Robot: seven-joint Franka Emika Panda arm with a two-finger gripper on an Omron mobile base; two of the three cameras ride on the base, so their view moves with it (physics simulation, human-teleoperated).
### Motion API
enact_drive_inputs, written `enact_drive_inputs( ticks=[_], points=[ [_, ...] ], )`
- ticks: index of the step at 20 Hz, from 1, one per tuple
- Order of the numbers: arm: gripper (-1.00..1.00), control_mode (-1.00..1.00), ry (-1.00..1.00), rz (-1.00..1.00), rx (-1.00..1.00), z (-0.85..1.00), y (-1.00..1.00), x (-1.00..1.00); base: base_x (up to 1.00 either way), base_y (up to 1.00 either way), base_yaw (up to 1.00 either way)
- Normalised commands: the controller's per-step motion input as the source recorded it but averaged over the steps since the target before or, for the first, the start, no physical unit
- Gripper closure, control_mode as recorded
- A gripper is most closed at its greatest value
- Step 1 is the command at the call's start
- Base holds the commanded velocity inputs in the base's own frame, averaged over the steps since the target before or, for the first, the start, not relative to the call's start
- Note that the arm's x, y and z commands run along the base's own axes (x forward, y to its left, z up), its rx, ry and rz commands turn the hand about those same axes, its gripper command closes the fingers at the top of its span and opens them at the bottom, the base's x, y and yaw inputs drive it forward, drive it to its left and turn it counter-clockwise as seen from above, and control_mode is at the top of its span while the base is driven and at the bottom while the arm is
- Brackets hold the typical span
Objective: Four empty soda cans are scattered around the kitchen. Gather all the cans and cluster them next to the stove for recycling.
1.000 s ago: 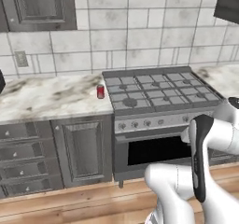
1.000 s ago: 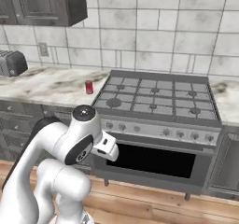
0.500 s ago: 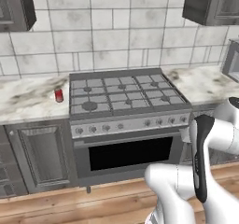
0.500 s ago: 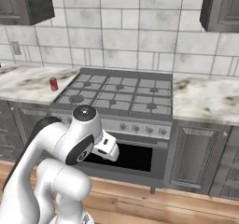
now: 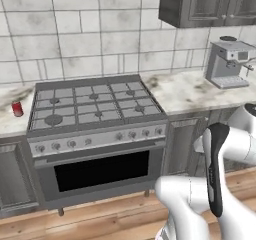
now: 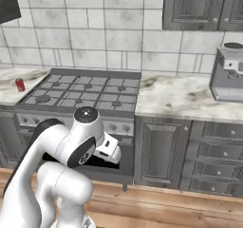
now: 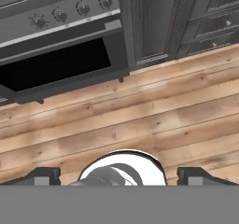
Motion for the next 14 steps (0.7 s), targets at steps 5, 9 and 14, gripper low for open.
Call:
enact_drive_inputs(
  ticks=[5, 9, 14],
  points=[
    [-1.0, 1.0, 0.0, 0.0, 0.0, 0.0, 0.0, 0.0, -0.14, -0.61, -0.25],
    [-1.0, 1.0, 0.0, 0.0, 0.0, 0.0, 0.0, 0.0, -0.03, -0.5, -0.28],
    [-1.0, 1.0, 0.0, 0.0, 0.0, 0.0, 0.0, 0.0, -0.03, -0.67, -0.29]
  ],
)
